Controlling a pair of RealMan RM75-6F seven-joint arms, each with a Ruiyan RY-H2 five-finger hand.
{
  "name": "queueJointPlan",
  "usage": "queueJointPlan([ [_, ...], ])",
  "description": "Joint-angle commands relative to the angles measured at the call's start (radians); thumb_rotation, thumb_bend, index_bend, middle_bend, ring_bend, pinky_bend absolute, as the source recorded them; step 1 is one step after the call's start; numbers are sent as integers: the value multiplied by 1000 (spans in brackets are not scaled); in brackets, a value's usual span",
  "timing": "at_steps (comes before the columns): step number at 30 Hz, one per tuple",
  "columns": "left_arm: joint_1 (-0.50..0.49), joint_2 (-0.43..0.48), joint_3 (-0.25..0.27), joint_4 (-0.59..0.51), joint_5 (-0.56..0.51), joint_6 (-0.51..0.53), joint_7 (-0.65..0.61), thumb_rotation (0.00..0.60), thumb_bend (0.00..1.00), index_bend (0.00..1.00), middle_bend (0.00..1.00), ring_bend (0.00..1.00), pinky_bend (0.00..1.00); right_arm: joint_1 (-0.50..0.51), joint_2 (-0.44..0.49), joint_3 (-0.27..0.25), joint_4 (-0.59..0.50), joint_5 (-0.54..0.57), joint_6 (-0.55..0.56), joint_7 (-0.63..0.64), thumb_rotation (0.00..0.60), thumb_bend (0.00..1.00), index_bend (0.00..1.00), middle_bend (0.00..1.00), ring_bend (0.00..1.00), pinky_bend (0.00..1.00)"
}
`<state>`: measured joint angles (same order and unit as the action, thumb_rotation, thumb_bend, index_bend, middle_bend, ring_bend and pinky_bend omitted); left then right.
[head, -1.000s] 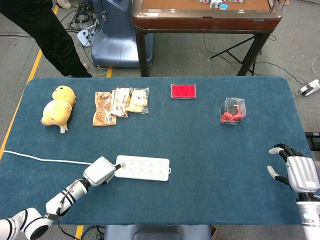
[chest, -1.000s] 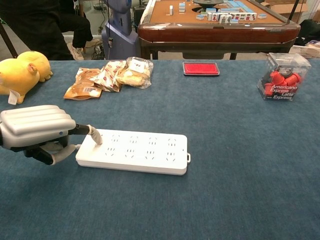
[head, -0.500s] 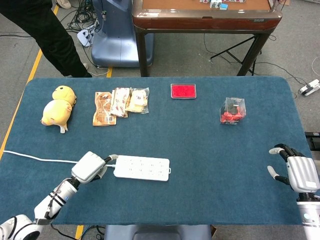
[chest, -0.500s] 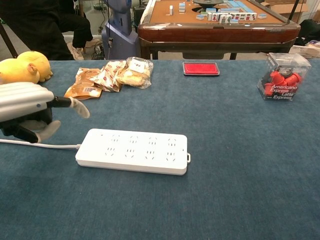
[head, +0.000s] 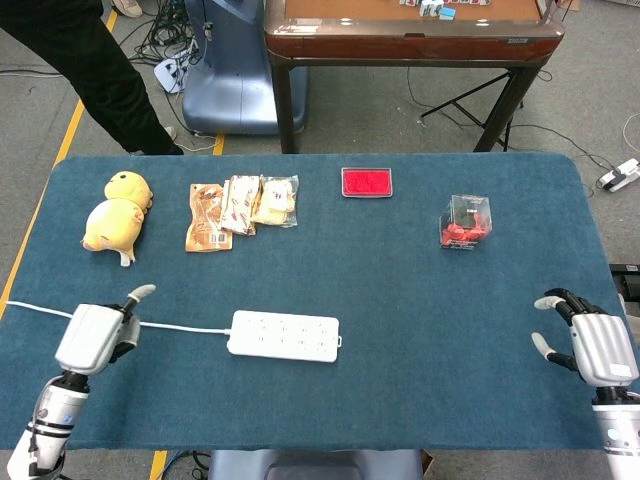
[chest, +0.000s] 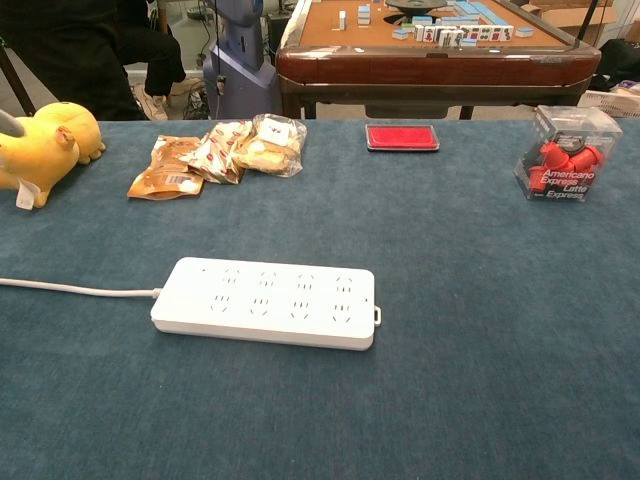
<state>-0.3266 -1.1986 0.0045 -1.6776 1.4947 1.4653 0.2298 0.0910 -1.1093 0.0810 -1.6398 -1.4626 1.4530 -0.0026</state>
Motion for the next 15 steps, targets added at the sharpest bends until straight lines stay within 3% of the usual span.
queueJointPlan([
  [1,74,13,-22,-17,-45,92,30,600,663,265,845,748,998,-1,0,0,2,-4,4,6,600,235,369,296,344,480],
  [7,138,38,-52,-36,-96,166,63,600,662,270,844,749,998,-7,0,-5,6,-10,11,12,600,235,370,296,344,480],
  [15,171,72,-41,-36,-107,144,71,600,663,257,839,742,995,-14,0,-11,1,-17,20,9,600,235,370,296,344,480],
])
